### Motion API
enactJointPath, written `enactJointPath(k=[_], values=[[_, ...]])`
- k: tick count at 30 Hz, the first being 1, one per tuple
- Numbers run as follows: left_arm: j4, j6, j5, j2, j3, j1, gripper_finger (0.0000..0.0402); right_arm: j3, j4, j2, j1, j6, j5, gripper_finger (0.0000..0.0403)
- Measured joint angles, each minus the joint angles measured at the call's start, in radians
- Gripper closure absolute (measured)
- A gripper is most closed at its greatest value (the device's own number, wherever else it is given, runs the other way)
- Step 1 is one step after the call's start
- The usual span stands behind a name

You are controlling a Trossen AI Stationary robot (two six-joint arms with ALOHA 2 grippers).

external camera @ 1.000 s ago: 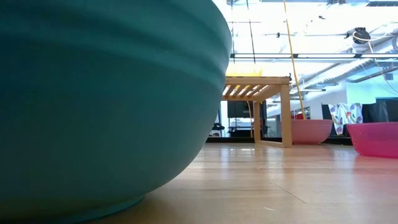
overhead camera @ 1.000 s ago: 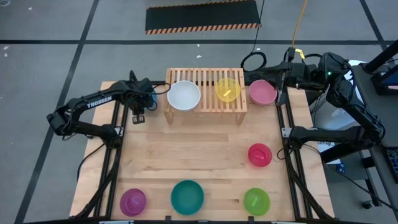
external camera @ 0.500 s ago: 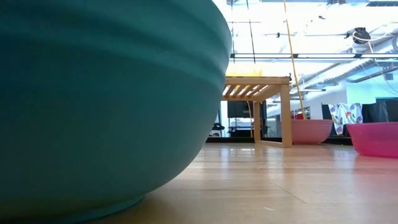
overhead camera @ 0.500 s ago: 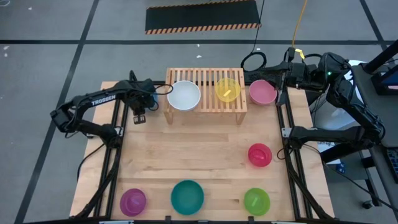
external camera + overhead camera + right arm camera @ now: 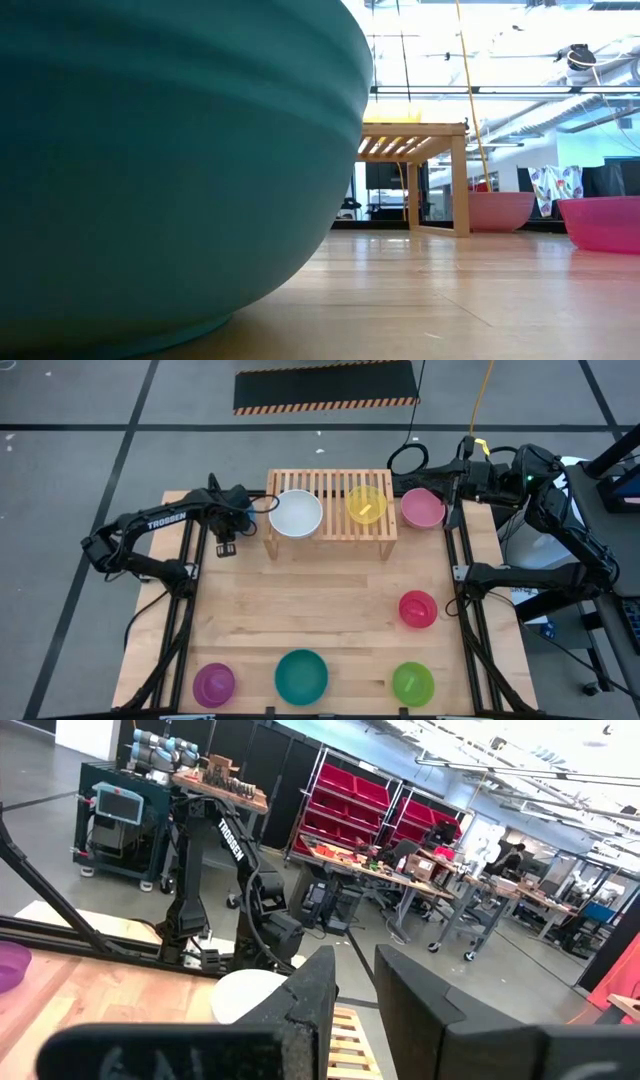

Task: Place and stack bowls onto a shelf
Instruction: Stack the blue bowl on top of the white bowl on the shelf

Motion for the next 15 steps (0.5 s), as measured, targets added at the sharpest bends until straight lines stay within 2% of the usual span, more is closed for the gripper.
enactJointPath(k=[8, 15], values=[[-0.002, 0.024, -0.07, -0.044, 0.0, -0.002, 0.0328, 0.0, 0.0, 0.0, 0.0, 0.0, 0.0, 0.0335], [-0.003, 0.028, -0.066, -0.033, 0.0, 0.0, 0.0328, 0.0, 0.0, 0.0, 0.0, 0.0, 0.0, 0.0335]])
